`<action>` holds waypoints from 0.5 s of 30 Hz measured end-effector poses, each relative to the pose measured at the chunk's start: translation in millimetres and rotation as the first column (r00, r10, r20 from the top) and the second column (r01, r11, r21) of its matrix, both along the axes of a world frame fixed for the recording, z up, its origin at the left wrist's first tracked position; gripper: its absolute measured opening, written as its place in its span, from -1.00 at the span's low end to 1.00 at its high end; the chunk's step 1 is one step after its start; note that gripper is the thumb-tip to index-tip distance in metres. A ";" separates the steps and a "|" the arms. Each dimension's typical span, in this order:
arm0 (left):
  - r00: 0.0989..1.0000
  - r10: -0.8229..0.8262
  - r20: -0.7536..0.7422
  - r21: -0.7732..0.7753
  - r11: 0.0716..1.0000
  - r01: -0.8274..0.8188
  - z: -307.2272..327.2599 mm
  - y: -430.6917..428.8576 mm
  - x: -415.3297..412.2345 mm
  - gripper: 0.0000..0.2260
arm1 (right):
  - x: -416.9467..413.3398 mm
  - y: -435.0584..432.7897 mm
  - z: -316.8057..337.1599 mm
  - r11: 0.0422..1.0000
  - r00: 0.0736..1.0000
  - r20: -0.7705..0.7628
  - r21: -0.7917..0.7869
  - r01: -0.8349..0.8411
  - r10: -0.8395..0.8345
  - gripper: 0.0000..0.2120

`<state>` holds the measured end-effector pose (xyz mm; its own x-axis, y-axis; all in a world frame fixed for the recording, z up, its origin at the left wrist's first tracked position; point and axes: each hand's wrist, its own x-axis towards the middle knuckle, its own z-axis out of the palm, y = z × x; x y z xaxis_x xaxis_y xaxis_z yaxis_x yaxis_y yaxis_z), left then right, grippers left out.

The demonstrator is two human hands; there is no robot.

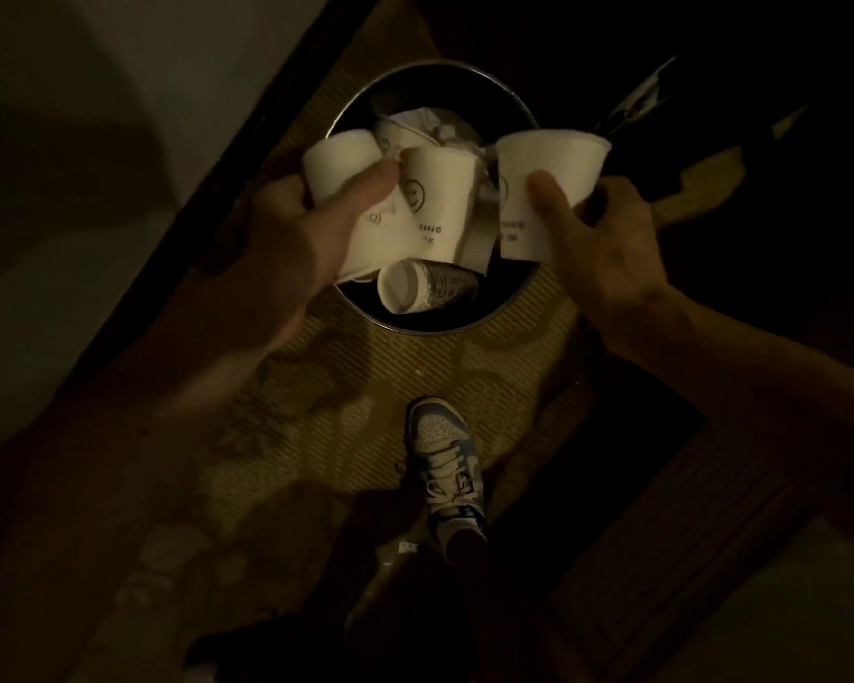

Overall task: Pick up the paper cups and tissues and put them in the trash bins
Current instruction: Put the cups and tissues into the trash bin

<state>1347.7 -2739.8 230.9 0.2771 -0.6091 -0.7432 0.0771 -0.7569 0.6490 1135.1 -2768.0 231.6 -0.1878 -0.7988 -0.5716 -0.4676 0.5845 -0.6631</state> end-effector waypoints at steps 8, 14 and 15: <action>0.910 -0.190 0.368 -0.125 0.960 0.251 -12.7 19.7 -1.7 -0.36 | 6.4 21.4 -4.6 0.991 0.981 -0.165 0.102 -0.084 0.101 -0.41; 0.793 -0.265 0.549 -0.098 0.921 0.376 -32.3 25.8 -17.2 -0.55 | 23.1 2.7 -11.6 0.999 0.988 -0.152 -0.033 -0.017 0.012 -0.46; 0.786 -0.265 0.559 -0.094 0.921 0.377 -33.9 25.9 -19.3 -0.55 | 24.6 -1.6 -12.5 0.998 0.988 -0.155 -0.059 -0.026 0.017 -0.48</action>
